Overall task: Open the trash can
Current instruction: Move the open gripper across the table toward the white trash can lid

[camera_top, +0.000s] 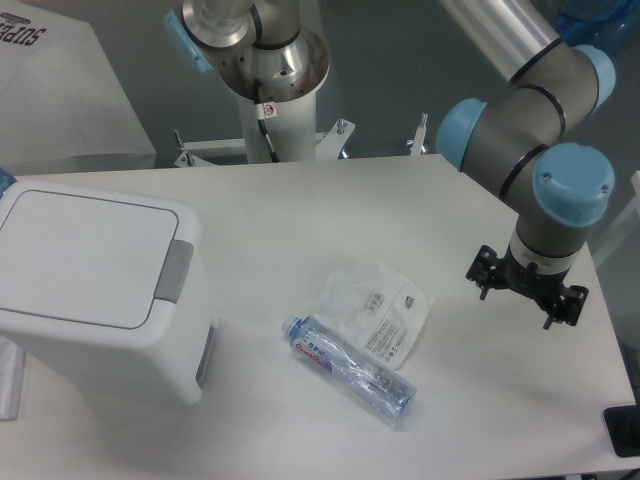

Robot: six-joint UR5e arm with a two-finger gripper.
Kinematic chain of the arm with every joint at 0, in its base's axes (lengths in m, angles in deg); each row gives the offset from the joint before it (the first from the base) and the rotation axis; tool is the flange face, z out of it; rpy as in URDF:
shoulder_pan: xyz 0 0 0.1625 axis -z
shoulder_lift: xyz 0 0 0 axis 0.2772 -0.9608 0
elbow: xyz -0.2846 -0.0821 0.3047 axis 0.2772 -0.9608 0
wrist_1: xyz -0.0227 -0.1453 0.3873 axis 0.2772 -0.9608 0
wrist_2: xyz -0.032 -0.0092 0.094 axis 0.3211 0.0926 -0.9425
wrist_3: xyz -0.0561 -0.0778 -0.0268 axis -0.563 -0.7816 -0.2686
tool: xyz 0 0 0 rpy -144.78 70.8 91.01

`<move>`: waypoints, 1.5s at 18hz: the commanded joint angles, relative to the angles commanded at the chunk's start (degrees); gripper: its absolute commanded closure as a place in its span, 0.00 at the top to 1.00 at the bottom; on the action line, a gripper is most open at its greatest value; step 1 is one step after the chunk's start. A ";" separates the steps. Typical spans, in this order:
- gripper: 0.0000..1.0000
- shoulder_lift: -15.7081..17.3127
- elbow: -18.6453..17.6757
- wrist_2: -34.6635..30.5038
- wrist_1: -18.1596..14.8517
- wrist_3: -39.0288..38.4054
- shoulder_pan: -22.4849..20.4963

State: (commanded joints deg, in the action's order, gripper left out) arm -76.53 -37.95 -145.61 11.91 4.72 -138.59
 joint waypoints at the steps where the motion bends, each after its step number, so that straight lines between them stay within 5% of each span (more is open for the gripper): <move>1: 1.00 -0.17 0.09 0.00 0.00 0.26 -0.17; 5: 1.00 -0.18 0.26 0.09 1.31 -0.08 -0.26; 10: 1.00 0.96 -5.61 3.15 9.65 -4.28 -1.05; 15: 1.00 4.04 -6.15 14.12 10.28 -23.70 -0.09; 27: 1.00 9.84 -6.24 25.47 10.37 -42.17 8.70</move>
State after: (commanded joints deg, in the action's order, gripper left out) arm -66.70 -44.19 -120.14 22.28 -37.45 -129.90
